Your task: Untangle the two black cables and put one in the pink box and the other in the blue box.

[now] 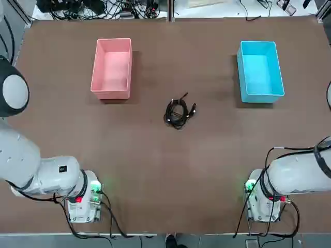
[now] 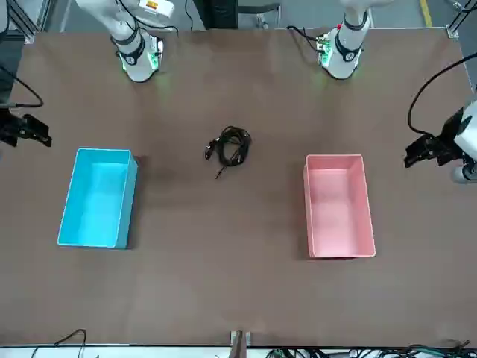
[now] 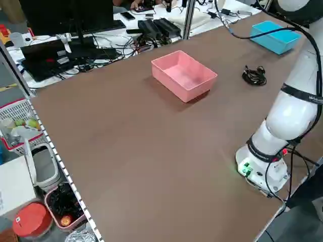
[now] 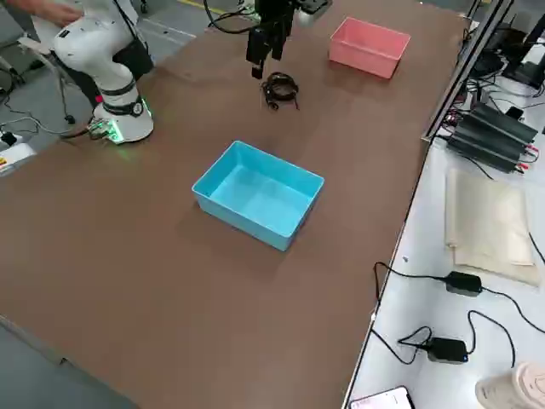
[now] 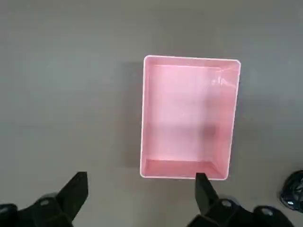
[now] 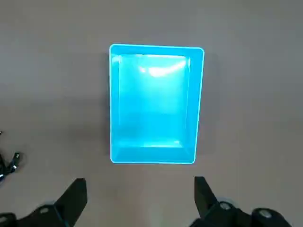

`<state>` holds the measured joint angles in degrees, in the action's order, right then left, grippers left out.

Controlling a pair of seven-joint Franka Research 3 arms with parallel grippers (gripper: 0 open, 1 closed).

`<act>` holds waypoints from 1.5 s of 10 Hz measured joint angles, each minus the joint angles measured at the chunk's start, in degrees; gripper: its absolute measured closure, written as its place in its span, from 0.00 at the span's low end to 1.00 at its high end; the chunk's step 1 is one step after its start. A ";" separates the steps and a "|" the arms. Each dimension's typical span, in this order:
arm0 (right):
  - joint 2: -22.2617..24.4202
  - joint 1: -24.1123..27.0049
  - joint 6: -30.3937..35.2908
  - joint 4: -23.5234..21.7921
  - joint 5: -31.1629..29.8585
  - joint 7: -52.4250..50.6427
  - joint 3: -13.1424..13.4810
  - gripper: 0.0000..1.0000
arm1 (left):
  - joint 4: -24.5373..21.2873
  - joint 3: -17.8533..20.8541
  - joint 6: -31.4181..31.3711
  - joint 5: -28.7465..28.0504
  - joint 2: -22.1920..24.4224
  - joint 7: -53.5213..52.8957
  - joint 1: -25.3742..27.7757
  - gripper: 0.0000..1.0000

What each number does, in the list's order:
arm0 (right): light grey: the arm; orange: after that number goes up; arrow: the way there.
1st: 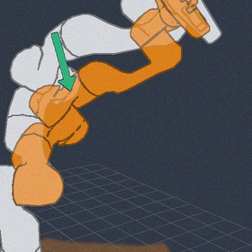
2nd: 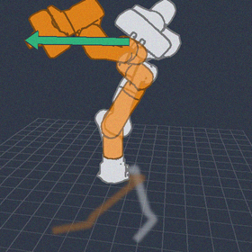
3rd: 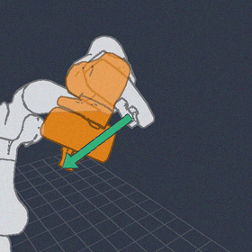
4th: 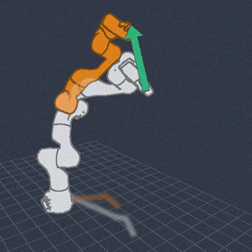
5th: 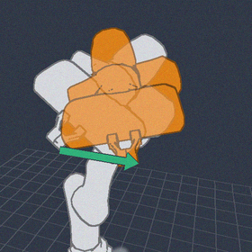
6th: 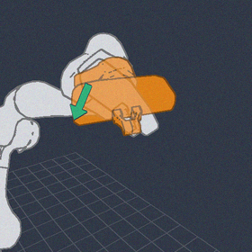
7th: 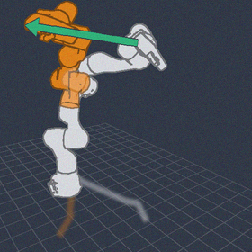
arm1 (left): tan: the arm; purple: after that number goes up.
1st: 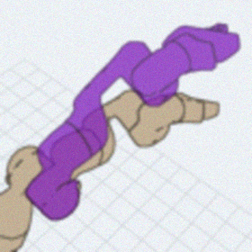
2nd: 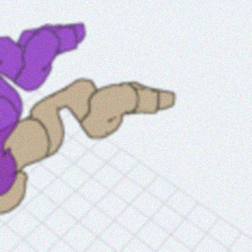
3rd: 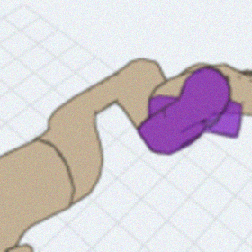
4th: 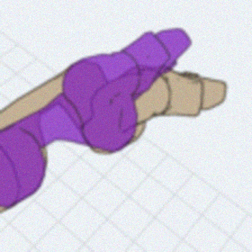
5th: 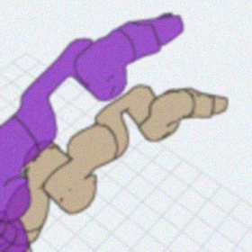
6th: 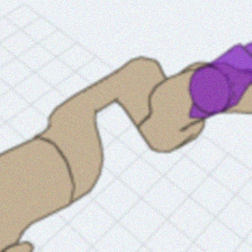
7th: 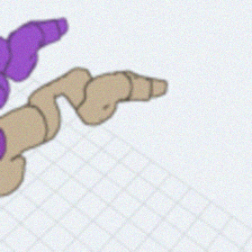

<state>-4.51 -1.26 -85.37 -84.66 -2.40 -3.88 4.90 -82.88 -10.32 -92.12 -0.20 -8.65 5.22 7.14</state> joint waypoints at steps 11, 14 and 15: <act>-0.59 -7.42 -5.61 -5.36 3.87 22.84 -0.58 0.00 | -0.88 -8.51 2.66 1.46 -1.80 35.04 -6.56 0.00; -0.67 -8.82 -8.75 -10.20 7.18 29.57 -0.59 0.00 | -1.48 -8.91 2.72 1.46 -4.12 53.21 -14.15 0.00; -0.69 -9.18 -10.93 -11.69 7.89 31.73 -0.57 0.00 | -1.82 -8.94 2.24 1.46 -5.56 59.87 -16.43 0.00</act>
<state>-5.20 -10.44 -96.31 -96.36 5.48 27.85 4.33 -84.71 -19.26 -89.88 1.26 -14.20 65.10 -9.28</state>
